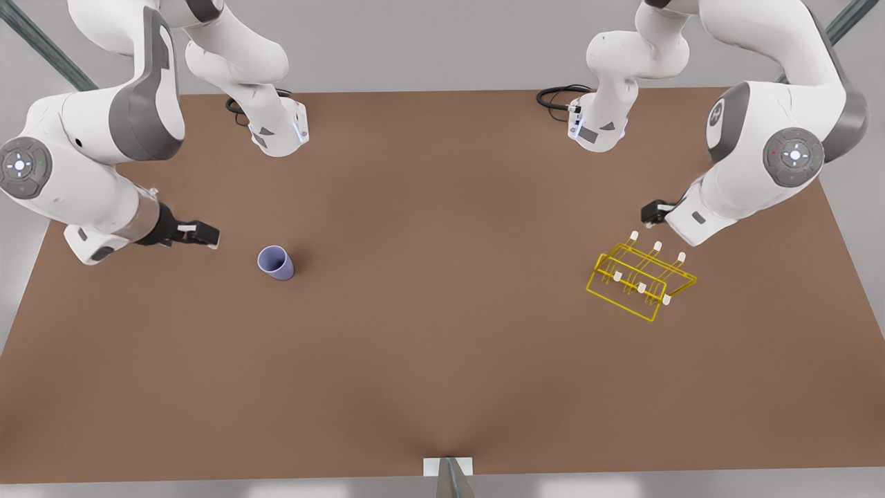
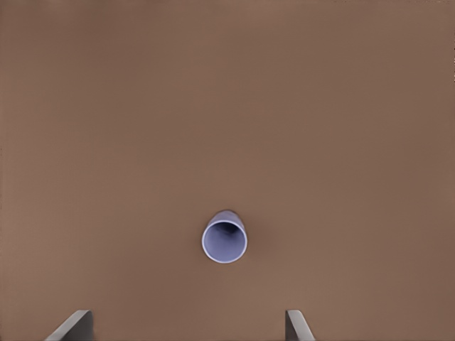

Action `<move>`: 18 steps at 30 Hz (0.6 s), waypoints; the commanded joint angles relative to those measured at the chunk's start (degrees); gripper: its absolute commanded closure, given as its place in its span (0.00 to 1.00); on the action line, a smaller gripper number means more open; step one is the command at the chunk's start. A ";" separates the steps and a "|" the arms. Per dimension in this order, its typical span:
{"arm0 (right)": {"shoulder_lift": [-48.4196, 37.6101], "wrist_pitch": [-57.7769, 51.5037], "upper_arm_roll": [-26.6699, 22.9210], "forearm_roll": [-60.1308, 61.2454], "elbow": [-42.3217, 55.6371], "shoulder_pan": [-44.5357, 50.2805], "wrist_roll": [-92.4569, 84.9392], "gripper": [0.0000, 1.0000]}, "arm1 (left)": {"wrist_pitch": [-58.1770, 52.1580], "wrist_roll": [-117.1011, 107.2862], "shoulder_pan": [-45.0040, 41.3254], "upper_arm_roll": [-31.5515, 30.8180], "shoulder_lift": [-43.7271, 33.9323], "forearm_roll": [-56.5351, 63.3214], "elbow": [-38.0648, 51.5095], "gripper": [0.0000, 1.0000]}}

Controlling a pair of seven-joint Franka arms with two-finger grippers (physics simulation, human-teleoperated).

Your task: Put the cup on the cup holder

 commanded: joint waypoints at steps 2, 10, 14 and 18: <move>-0.04 5.97 0.03 0.17 0.04 0.00 8.17 0.00 | 4.63 -1.96 -0.06 0.12 0.05 0.02 0.07 0.00; 7.60 6.93 0.03 0.08 1.18 -0.17 8.87 0.00 | 1.47 -0.47 0.38 1.52 2.69 0.28 -0.72 0.00; 6.37 3.68 1.26 -2.02 0.92 4.30 9.57 0.00 | 2.43 0.32 0.99 1.70 3.04 0.54 -0.64 0.00; 3.65 6.40 0.64 -4.75 -3.47 10.55 10.55 0.00 | 1.82 0.32 0.99 1.61 2.60 1.95 -0.55 0.00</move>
